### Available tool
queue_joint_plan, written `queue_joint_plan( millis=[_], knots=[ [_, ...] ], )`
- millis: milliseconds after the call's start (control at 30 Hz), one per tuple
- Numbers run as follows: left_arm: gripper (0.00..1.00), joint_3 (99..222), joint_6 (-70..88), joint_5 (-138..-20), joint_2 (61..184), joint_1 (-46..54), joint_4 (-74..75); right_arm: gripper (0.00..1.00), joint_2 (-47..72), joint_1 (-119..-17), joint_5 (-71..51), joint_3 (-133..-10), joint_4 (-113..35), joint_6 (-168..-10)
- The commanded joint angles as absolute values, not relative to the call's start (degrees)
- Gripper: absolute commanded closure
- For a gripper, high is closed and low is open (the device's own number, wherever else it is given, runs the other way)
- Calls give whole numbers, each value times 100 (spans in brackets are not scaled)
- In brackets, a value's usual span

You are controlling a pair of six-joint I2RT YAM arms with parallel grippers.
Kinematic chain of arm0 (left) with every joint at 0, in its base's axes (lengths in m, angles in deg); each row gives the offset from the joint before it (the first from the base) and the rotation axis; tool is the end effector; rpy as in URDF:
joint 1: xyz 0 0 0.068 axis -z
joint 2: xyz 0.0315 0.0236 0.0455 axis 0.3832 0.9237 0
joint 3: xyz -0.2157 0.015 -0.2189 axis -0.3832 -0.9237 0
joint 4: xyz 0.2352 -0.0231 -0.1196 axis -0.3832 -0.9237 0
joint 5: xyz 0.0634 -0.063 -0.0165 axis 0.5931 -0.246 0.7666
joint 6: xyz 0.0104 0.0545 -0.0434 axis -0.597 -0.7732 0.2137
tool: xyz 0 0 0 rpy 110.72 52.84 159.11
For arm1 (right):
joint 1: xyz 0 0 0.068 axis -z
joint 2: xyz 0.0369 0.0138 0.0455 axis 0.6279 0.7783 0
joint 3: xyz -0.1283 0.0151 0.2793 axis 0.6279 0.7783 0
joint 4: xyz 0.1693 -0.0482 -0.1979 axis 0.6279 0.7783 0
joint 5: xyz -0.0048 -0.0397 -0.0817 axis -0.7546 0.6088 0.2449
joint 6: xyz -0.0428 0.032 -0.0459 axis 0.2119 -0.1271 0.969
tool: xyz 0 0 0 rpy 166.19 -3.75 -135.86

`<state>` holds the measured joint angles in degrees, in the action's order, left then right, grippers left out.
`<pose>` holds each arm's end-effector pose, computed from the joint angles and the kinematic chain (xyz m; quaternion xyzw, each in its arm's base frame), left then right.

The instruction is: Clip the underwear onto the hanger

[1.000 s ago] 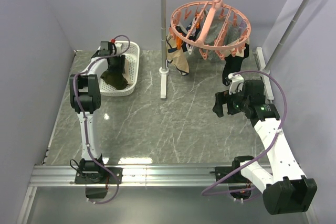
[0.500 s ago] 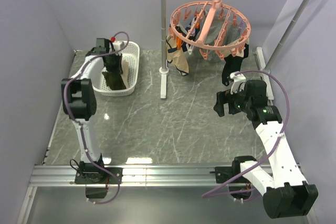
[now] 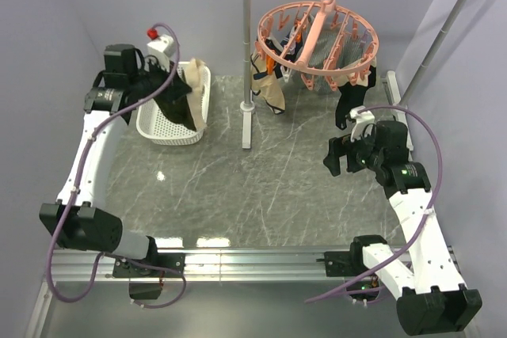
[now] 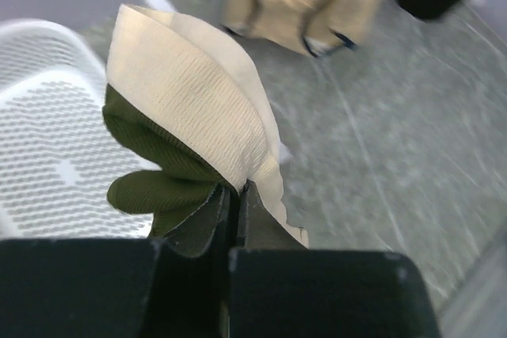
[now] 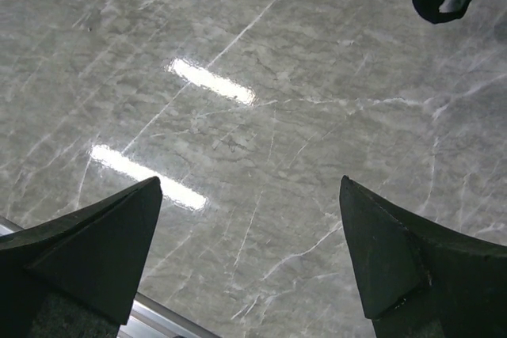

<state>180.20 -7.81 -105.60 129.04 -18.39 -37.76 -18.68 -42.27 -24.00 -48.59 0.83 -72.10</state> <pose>0.3192 -0.0564 0.4575 0.2213 0.7962 -0.2530 0.5030 0.1714 0.0317 0.3381 -0.1880 0.8650 0.1454 0.4419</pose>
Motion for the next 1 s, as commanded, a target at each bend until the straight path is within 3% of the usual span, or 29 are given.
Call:
queue_joint_plan(
  millis=[0, 167, 267, 400, 600, 800, 833, 900, 933, 967],
  knots=[
    [100, 17327, -983, -11282, 12583, -1445, -4035, 0, -1915, -4215, -2490, -5301, 278, -7074],
    [100, 15901, -790, -11153, 11985, -630, -3324, 0, -1915, -4224, -2455, -5275, 367, -7039],
    [100, 15092, 276, -10687, 11730, -120, -2483, 0, -1924, -4215, -2367, -5257, 420, -7065],
    [100, 14267, 1818, -9031, 11370, 295, -1540, 0, -1950, -4215, -2279, -5292, 446, -7083],
    [100, 13904, 3217, -7251, 11069, 1226, -1124, 0, -1924, -4197, -2296, -5249, 438, -7109],
    [96, 13763, 5167, -6854, 12044, 2333, -371, 0, -1660, -4109, -2525, -5292, 402, -7232],
    [93, 13789, 5353, -6810, 12315, 2500, -195, 0, -1590, -4092, -2577, -5353, 420, -7241],
    [66, 14000, 5827, -6494, 12633, 2940, -97, 0, -1528, -4083, -2613, -5415, 464, -7250],
    [49, 14044, 5960, -6458, 12930, 3020, 226, 0, -1493, -4083, -2613, -5468, 490, -7259],
    [15, 14123, 6091, -6432, 13072, 3116, 368, 0, -1484, -4065, -2604, -5503, 508, -7250]
  ],
)
